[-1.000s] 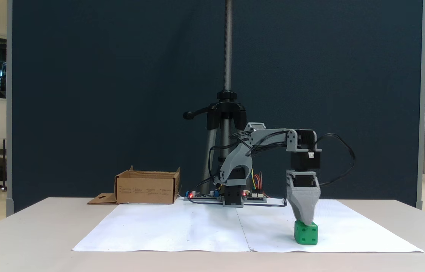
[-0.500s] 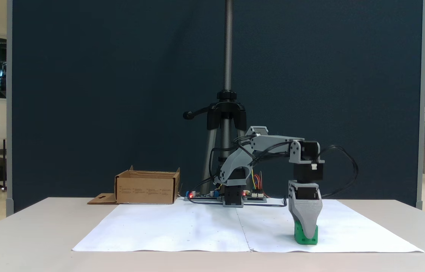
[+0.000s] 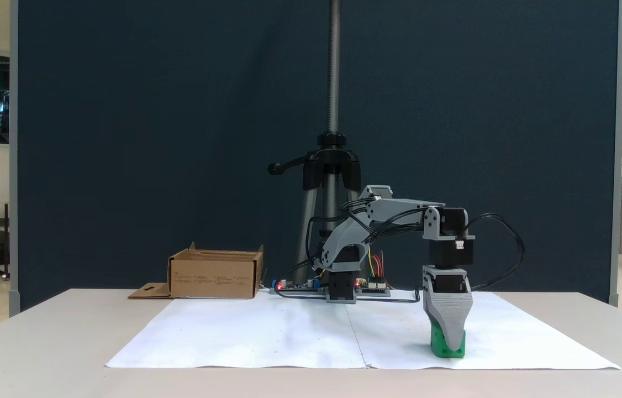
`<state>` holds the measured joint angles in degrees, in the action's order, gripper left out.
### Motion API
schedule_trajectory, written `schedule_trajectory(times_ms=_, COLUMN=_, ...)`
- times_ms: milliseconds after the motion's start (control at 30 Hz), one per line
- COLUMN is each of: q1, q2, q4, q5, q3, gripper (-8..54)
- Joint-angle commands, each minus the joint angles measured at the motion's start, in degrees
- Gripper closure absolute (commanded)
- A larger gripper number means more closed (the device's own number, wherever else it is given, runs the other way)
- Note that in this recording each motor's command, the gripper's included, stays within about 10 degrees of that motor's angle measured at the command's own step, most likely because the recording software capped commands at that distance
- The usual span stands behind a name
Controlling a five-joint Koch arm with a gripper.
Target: Grasp a green dice and put it in the bin.
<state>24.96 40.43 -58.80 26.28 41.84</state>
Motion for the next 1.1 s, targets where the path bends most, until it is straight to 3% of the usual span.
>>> schedule_trajectory(times_ms=0, q1=0.97, q2=1.23, q4=2.2, q5=3.87, q3=-1.93, gripper=4.2)
schedule_trajectory(times_ms=333, q1=0.97, q2=0.7, q4=1.93, q5=3.78, q3=-1.93, gripper=8.7)
schedule_trajectory(times_ms=833, q1=1.05, q2=0.09, q4=-0.18, q5=3.78, q3=-1.93, gripper=9.1)
schedule_trajectory(times_ms=933, q1=1.14, q2=0.18, q4=-1.49, q5=3.78, q3=-1.93, gripper=14.7)
schedule_trajectory(times_ms=1067, q1=1.14, q2=0.18, q4=-2.29, q5=3.78, q3=-1.93, gripper=14.8)
